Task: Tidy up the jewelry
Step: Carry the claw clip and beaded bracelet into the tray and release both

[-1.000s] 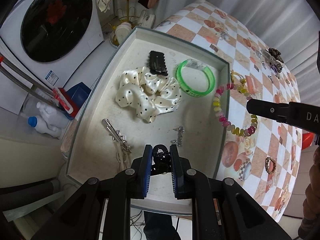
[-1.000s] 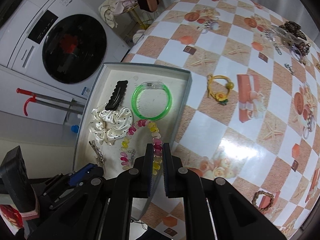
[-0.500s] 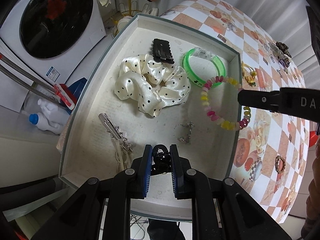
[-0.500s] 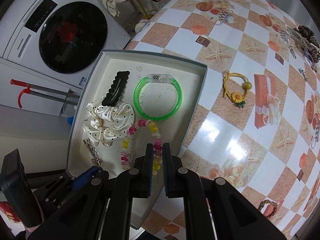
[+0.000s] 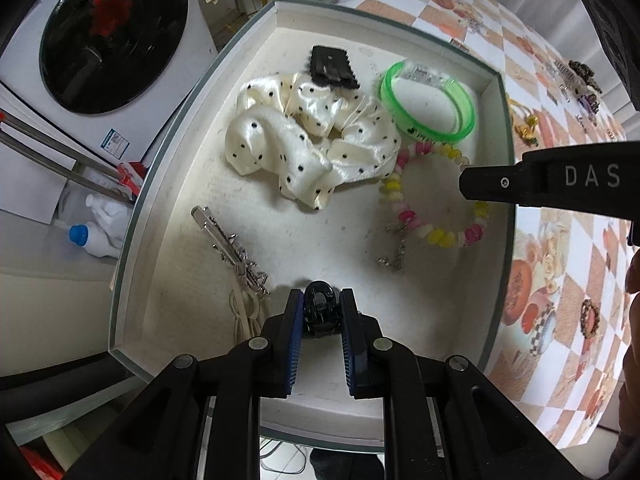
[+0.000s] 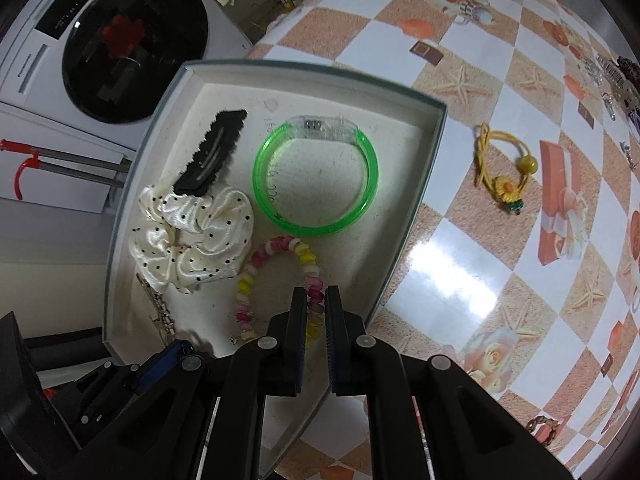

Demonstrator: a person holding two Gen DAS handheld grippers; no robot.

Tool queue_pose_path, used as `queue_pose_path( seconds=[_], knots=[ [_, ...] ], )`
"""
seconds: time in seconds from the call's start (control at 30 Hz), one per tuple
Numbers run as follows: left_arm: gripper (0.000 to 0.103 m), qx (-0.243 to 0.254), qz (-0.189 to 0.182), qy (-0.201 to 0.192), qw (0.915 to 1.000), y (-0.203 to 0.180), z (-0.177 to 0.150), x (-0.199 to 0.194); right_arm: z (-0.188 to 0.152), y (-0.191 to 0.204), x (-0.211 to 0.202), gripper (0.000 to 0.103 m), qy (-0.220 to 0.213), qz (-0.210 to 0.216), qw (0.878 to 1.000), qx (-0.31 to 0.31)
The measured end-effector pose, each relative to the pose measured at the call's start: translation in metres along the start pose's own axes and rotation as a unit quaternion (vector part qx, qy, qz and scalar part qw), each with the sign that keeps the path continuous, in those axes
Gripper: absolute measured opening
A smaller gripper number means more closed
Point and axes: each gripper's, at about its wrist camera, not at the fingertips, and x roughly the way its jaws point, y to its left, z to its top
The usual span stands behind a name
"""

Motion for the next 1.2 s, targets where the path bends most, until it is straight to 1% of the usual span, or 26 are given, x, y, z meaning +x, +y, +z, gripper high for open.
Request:
queue_pose_path(
  seconds=[0.23, 0.27, 0.3, 0.33, 0.37, 0.43, 0.53, 0.63, 0.7, 0.77, 0.8, 0.83, 0.87, 1.0, 1.03, 1.07, 1.1, 1.13, 1.2],
  knots=[
    [0.023, 0.001, 0.014, 0.010, 0.9999, -0.001, 0.001, 0.004, 0.002, 0.001, 0.008, 0.011, 0.011, 0.001, 1.000, 0.004],
    [0.023, 0.000, 0.016, 0.011, 0.9998, -0.001, 0.002, 0.004, 0.002, 0.001, 0.008, 0.016, 0.011, 0.002, 1.000, 0.005],
    [0.023, -0.001, 0.017, 0.012, 0.9998, -0.001, 0.002, 0.004, 0.002, 0.001, 0.008, 0.018, 0.011, 0.006, 1.000, 0.006],
    [0.023, -0.001, 0.018, 0.012, 0.9998, 0.001, 0.003, 0.004, 0.002, 0.000, 0.006, 0.025, 0.009, 0.012, 1.000, 0.008],
    [0.023, 0.000, 0.020, 0.010, 0.9997, 0.001, 0.003, 0.004, 0.004, 0.000, 0.003, 0.037, 0.007, 0.015, 1.000, 0.008],
    [0.023, 0.003, 0.024, 0.007, 0.9997, 0.000, 0.004, 0.002, 0.005, 0.001, -0.004, 0.050, -0.003, 0.017, 1.000, 0.007],
    [0.023, 0.006, 0.026, 0.004, 0.9996, -0.004, 0.004, -0.003, 0.007, 0.000, -0.017, 0.051, -0.018, 0.029, 0.999, 0.011],
    [0.023, 0.009, 0.025, 0.001, 0.9996, -0.007, 0.007, -0.008, 0.007, -0.004, -0.032, 0.055, -0.033, 0.034, 0.999, 0.020],
    [0.023, 0.013, 0.025, 0.000, 0.9996, -0.010, 0.008, -0.010, 0.004, -0.011, -0.040, 0.056, -0.040, 0.035, 0.998, 0.028],
    [0.074, 0.017, 0.028, -0.001, 0.9995, -0.012, 0.010, -0.012, -0.002, -0.018, -0.046, 0.056, -0.046, 0.035, 0.998, 0.037],
    [0.103, 0.016, 0.035, -0.006, 0.9992, -0.014, 0.010, -0.016, -0.005, -0.024, -0.050, 0.057, -0.050, 0.035, 0.997, 0.045],
    [0.103, 0.015, 0.044, -0.024, 0.9986, -0.014, 0.009, -0.022, -0.006, -0.030, -0.054, 0.059, -0.052, 0.036, 0.997, 0.051],
    [0.103, 0.022, 0.045, -0.029, 0.9983, -0.017, 0.010, -0.025, -0.007, -0.035, -0.056, 0.061, -0.054, 0.036, 0.996, 0.058],
    [0.103, 0.035, 0.045, -0.022, 0.9981, -0.023, 0.014, -0.027, -0.018, -0.062, -0.066, 0.062, -0.062, 0.030, 0.993, 0.091],
    [0.103, 0.039, 0.046, -0.022, 0.9980, -0.026, 0.015, -0.028, -0.025, -0.074, -0.069, 0.064, -0.063, 0.026, 0.992, 0.104],
    [0.103, 0.042, 0.046, -0.023, 0.9978, -0.027, 0.016, -0.028, -0.029, -0.083, -0.072, 0.071, -0.063, 0.024, 0.991, 0.112],
    [0.103, 0.047, 0.045, -0.025, 0.9976, -0.031, 0.018, -0.031, -0.035, -0.094, -0.075, 0.074, -0.065, 0.022, 0.990, 0.124],
    [0.103, 0.052, 0.043, -0.027, 0.9973, -0.035, 0.019, -0.034, -0.038, -0.101, -0.075, 0.075, -0.066, 0.020, 0.989, 0.130],
    [0.103, 0.062, 0.042, -0.031, 0.9967, -0.045, 0.022, -0.038, -0.050, -0.121, -0.080, 0.075, -0.068, 0.013, 0.986, 0.150]
  ],
)
